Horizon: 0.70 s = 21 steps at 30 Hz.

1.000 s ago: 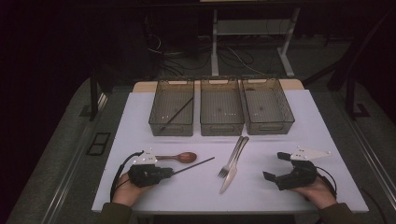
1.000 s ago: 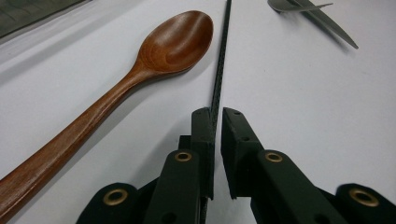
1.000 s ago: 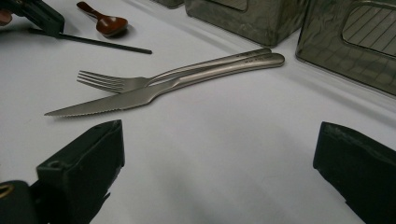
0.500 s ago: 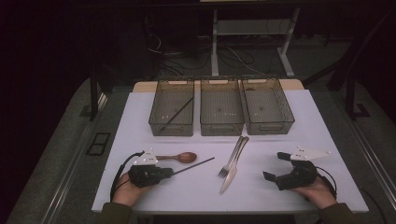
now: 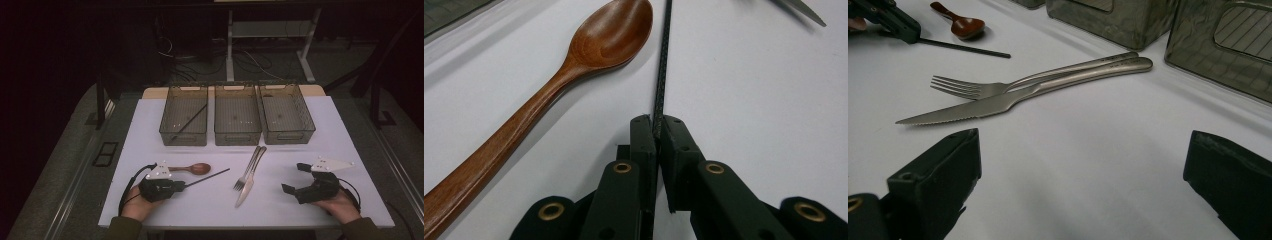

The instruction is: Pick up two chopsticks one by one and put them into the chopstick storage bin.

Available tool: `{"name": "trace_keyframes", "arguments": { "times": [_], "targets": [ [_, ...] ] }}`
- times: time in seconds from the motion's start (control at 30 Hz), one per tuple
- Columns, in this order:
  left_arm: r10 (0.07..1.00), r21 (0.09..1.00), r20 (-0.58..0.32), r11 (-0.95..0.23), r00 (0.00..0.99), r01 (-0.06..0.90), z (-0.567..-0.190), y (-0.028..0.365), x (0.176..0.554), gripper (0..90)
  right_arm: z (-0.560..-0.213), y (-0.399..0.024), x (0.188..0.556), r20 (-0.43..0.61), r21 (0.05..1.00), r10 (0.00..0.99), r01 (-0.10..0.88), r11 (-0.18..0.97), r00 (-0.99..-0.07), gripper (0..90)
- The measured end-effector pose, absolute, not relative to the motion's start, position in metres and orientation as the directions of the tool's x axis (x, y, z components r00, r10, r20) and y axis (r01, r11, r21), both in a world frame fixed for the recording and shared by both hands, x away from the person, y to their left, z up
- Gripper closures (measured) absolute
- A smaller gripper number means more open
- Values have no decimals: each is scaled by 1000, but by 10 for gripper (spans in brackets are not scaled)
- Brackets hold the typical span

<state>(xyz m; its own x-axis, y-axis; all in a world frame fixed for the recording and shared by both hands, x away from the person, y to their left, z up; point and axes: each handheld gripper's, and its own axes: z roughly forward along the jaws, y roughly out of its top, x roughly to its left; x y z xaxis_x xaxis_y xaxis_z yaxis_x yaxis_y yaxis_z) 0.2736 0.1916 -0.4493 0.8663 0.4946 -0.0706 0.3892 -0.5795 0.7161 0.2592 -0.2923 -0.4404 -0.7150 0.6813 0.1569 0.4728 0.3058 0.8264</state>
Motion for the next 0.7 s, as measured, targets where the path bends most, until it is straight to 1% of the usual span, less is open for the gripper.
{"name": "trace_keyframes", "arguments": {
  "times": [0.1, 0.37, 0.7],
  "targets": [
    [485, 708, -52, -599, 873, 375, -448, 190, 273, 841, -440, -292, 259, 155, 827, 682, 472, 307, -715, 14],
    [481, 704, -61, -600, 875, 379, -446, 191, 274, 850, -440, -292, 259, 154, 826, 681, 471, 308, -716, 14],
    [468, 726, -78, -579, 880, 372, -438, 189, 271, 849, -440, -292, 259, 155, 826, 681, 472, 308, -716, 14]
  ]
}}
